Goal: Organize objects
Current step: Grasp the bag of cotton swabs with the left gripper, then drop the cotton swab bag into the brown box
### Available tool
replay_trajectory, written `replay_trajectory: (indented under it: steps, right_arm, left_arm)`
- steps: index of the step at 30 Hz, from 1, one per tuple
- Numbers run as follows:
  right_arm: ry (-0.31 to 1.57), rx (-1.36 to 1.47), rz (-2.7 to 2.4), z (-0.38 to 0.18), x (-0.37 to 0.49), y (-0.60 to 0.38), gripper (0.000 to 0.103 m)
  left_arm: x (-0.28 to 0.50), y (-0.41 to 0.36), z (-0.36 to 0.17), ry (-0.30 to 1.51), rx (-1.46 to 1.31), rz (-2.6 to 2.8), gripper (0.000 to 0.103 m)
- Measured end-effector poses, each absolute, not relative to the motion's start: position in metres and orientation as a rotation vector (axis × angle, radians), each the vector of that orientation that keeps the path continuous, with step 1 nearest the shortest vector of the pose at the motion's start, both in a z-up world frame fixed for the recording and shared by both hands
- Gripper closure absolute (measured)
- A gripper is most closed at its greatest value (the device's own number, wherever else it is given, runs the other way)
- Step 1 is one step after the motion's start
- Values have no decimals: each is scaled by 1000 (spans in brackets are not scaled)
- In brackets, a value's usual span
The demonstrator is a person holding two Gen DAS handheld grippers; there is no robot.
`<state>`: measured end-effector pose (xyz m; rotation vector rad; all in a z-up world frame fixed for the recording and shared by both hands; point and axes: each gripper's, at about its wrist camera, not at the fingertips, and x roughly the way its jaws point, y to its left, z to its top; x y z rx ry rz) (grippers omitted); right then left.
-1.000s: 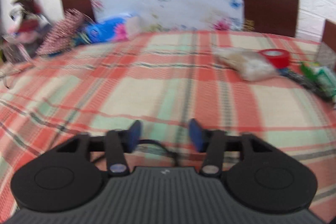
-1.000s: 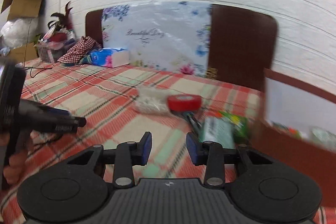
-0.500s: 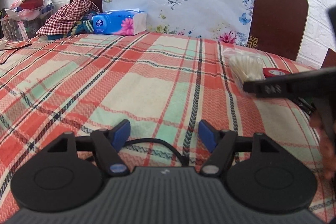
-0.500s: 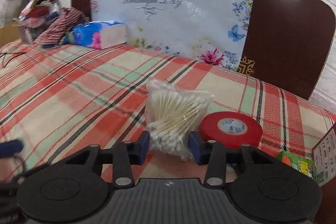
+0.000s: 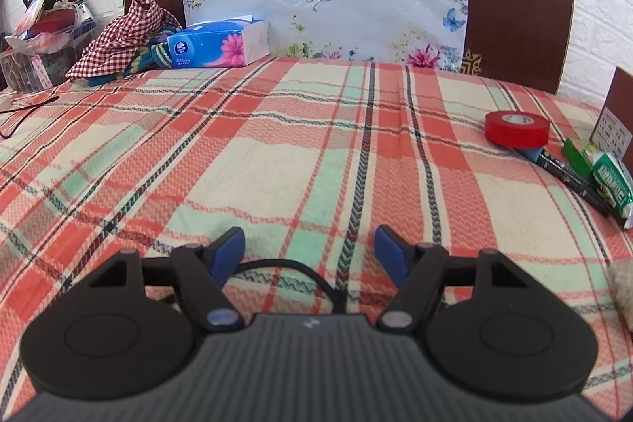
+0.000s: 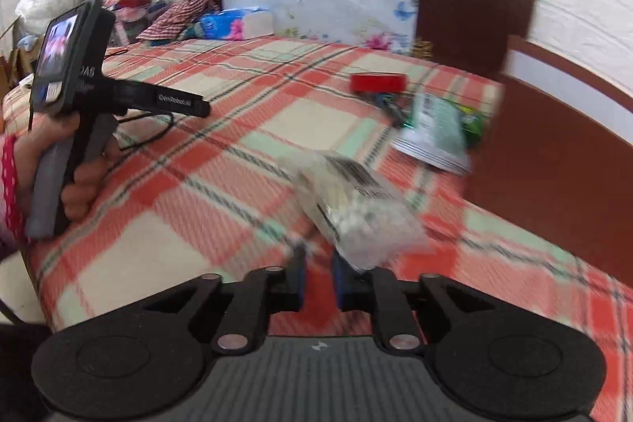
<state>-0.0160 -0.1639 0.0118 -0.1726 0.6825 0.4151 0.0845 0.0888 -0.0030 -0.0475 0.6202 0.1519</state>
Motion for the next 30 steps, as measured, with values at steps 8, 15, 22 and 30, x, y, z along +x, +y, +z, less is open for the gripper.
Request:
replay_trajectory:
  steps: [8,15,22,30]
  right_arm:
    - [645,-125,382,12,-34,-188,62]
    - [671,-71,412,5,-10,-191,33]
    - [595,-83,400,11,-2,-181,66]
    - [246,-88,204,58,-16,-218,66]
  left_arm:
    - [67,16,37,702,-118,-259,34]
    - [69,-35,20,883,-201,-496,67]
    - [54,-33,47,820,-157,-469,72]
    - [61,-95,127,560,-15,-586,72]
